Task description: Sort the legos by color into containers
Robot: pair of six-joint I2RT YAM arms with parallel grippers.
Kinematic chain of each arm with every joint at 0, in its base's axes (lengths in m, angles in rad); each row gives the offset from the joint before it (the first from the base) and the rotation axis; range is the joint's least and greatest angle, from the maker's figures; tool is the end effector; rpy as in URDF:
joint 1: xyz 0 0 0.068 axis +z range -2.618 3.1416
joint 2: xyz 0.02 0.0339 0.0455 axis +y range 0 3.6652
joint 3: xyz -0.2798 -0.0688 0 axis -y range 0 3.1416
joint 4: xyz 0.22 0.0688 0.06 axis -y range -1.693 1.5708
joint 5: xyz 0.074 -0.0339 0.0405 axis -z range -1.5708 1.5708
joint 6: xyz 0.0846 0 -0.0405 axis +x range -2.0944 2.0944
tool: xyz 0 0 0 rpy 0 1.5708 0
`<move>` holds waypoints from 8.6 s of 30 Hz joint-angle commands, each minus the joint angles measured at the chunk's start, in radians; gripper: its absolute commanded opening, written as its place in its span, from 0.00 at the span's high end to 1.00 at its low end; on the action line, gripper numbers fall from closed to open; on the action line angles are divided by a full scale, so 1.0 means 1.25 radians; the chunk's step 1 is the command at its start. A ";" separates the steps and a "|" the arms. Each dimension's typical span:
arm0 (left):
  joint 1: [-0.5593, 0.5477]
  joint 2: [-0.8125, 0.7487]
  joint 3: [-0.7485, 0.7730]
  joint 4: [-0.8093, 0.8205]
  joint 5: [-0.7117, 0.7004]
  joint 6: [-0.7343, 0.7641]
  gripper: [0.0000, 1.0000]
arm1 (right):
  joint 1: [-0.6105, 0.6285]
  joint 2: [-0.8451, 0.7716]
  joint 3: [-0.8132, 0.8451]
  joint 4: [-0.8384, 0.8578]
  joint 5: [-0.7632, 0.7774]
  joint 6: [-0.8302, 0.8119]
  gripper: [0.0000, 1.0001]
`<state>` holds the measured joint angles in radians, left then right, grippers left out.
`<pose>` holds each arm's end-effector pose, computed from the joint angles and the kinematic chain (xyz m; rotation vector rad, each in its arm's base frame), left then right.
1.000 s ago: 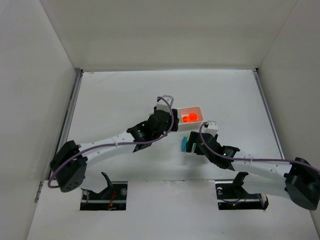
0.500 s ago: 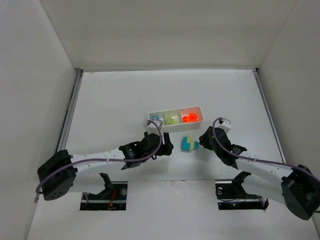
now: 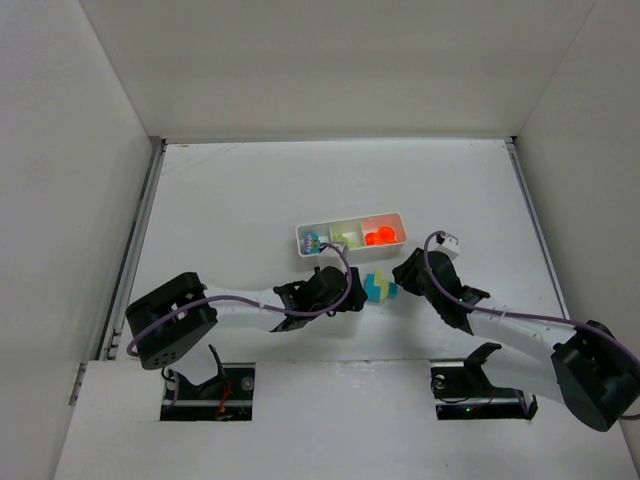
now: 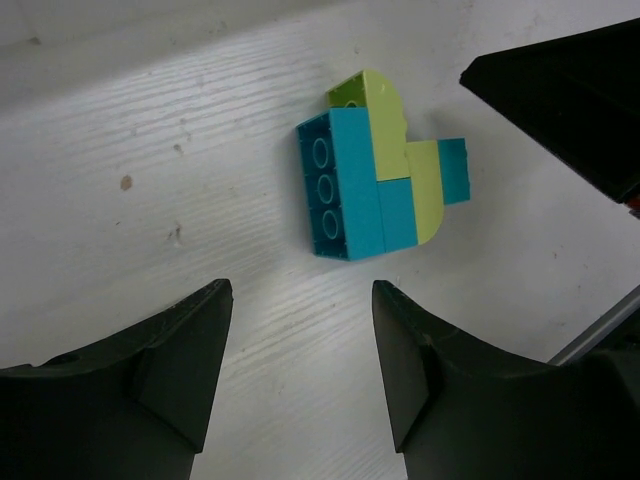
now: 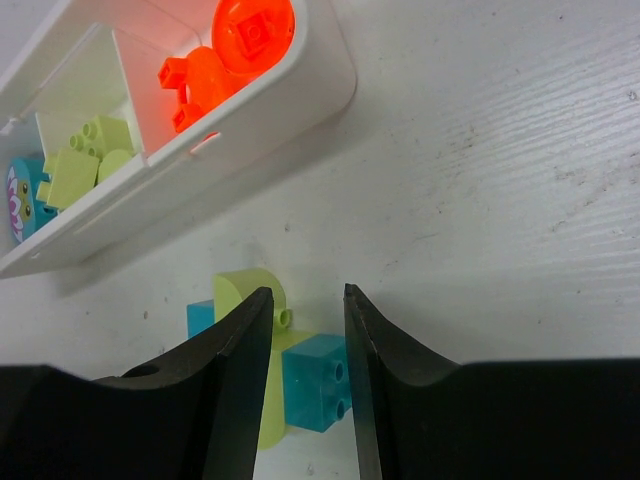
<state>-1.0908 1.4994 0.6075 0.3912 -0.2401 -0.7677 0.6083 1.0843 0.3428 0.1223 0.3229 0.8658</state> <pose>0.1665 -0.2762 0.1841 0.1964 2.1720 -0.8759 0.1939 0.1023 0.1670 0.4631 2.1466 0.4940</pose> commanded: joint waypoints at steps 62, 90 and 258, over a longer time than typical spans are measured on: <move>0.106 -0.313 -0.145 -0.077 -0.096 -0.017 0.70 | 0.318 -0.053 0.084 -0.197 0.029 -0.072 0.14; 0.218 -0.430 -0.166 -0.120 0.261 -0.120 0.23 | 0.439 0.073 0.196 -0.132 0.002 -0.230 0.61; 0.213 -0.580 -0.288 0.356 -0.063 -0.307 0.69 | 0.145 0.248 0.159 0.650 -0.408 0.353 0.62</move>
<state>-0.8181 0.7776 0.2153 0.7742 -0.3161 -1.1862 0.7925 1.4006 0.5396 0.9131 -0.1638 1.3243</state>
